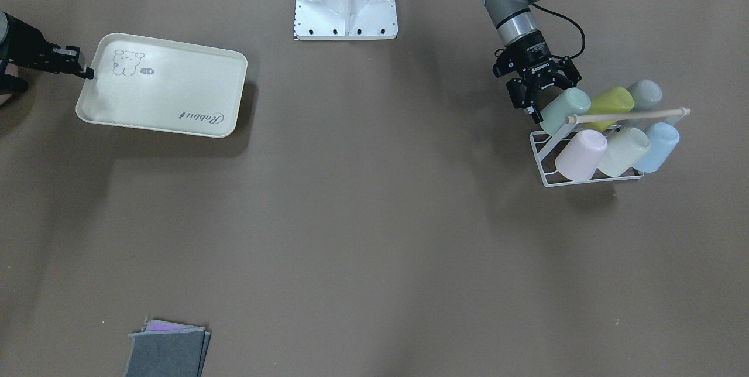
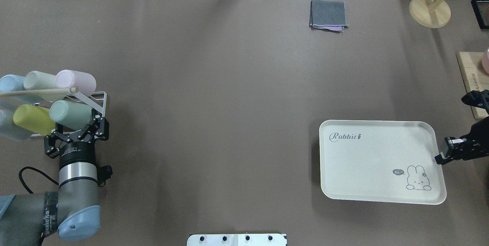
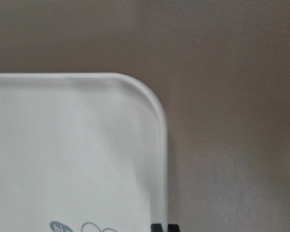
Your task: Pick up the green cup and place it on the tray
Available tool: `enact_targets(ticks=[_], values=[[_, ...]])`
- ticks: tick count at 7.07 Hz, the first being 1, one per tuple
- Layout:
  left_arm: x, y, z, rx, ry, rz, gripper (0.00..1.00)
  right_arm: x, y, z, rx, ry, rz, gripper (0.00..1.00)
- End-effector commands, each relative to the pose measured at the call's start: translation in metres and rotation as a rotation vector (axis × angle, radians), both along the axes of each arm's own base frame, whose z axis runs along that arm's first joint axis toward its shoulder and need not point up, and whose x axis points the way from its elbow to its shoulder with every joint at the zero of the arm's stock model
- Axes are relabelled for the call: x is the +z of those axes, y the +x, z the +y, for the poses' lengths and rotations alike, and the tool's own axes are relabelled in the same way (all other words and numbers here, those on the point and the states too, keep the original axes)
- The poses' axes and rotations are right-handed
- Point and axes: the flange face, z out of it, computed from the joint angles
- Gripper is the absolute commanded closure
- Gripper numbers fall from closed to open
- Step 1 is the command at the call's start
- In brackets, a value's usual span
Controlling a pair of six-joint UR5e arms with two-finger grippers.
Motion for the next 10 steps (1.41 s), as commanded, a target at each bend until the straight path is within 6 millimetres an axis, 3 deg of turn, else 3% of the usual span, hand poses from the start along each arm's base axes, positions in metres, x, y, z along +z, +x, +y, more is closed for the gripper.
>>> enact_targets(ticks=[1, 4, 6, 7, 10], values=[[0.008, 0.003, -0.001, -0.004, 0.007, 0.019, 0.03, -0.010, 0.008, -0.004, -0.017, 0.018, -0.059, 1.00], [0.003, -0.001, -0.005, -0.022, 0.058, 0.027, 0.03, -0.057, -0.022, -0.044, -0.024, 0.107, -0.117, 1.00], [0.017, -0.018, -0.008, -0.066, 0.069, 0.052, 0.03, -0.090, -0.068, -0.077, -0.046, 0.142, -0.115, 1.00], [0.018, -0.018, -0.008, -0.082, 0.073, 0.082, 0.03, -0.111, -0.098, -0.084, -0.059, 0.152, -0.112, 1.00], [0.047, -0.010, -0.007, -0.095, 0.082, 0.061, 0.03, -0.175, -0.174, -0.082, -0.075, 0.160, -0.136, 1.00]])
